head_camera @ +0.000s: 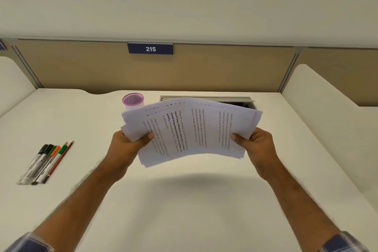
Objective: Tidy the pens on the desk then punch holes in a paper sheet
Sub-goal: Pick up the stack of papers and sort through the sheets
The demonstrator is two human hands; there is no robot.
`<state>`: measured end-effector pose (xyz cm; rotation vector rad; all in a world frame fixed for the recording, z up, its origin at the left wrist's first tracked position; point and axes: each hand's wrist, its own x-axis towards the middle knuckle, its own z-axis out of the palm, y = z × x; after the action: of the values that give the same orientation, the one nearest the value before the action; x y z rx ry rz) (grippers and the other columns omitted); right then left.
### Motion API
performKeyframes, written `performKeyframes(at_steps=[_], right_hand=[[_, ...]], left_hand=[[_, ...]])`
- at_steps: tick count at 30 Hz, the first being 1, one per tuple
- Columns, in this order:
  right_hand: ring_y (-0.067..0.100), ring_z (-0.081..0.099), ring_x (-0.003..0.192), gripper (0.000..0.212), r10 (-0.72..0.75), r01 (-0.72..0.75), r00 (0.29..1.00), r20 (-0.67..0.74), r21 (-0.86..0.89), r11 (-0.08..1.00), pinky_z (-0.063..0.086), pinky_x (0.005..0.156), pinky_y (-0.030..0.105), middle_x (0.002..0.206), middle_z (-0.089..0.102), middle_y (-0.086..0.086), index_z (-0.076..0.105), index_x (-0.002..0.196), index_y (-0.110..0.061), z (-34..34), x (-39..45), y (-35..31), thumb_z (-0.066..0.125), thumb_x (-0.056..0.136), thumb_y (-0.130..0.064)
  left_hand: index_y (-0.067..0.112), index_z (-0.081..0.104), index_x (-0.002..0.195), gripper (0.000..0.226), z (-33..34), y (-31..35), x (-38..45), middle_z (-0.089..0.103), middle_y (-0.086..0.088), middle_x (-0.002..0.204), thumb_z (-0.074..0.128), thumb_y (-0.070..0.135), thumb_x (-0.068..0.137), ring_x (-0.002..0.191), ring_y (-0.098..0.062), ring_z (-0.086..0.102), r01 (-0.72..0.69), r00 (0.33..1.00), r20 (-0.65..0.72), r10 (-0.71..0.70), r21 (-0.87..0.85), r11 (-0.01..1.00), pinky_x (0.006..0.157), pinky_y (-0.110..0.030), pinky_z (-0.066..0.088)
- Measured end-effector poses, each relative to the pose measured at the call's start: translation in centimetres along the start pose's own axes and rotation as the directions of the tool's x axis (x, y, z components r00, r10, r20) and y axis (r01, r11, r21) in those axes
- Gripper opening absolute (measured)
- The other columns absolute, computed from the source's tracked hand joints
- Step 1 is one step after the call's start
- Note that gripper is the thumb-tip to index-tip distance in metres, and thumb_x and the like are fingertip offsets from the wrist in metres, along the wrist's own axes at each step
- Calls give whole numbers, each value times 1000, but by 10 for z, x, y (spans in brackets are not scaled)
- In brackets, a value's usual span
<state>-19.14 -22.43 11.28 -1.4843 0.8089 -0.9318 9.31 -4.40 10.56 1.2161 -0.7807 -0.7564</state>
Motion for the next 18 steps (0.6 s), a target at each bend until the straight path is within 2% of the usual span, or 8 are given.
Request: performKeyframes(at_steps=[2,5,8,11,14,18], right_hand=[[16,73,82,17,-16,16,1000,-9,-2,1000,59,67,23,91,76,-7,74,88,-32,1,-8,9,73,82,-15],[17,73,83,22,43,-43,999,-9,27,999,58,66,22,92,76,-4,72,96,-26,1,-18,28,76,80,-13],[19,73,87,22,108,-108,994,-3,50,993,57,67,21,93,77,-1,74,93,-23,-2,-25,43,78,77,-8],[15,73,86,22,128,-128,992,-2,33,991,56,64,18,92,77,-4,74,92,-26,-2,-28,49,77,78,-9],[17,73,83,17,124,-124,992,-37,9,992,57,64,21,88,77,-6,74,88,-27,2,-27,50,75,81,-12],[14,73,76,14,47,-46,995,-89,15,999,56,61,19,89,77,-5,75,86,-30,4,-24,44,73,84,-16]], left_hand=[[24,74,106,29,2,-9,-5,76,-5,108,76,18,77,96,-24,73,1,1000,-21,0,3,1000,73,-29,60],[26,77,99,27,3,-24,-13,77,-5,103,81,23,72,93,-22,74,63,998,-31,-61,57,996,70,-25,58],[30,78,97,29,-1,-36,-19,78,-2,100,84,28,70,92,-20,74,105,994,0,-107,152,983,67,-21,57],[35,78,96,24,-3,-44,-21,78,2,101,83,24,75,94,-17,74,143,990,-29,-140,163,976,68,-19,57],[39,79,92,23,0,-48,-22,78,4,99,78,18,83,92,-16,74,151,988,-60,-143,170,974,65,-18,57],[33,78,98,22,2,-43,-21,78,0,99,78,28,76,90,-16,74,95,994,-61,-87,144,985,67,-18,56]])
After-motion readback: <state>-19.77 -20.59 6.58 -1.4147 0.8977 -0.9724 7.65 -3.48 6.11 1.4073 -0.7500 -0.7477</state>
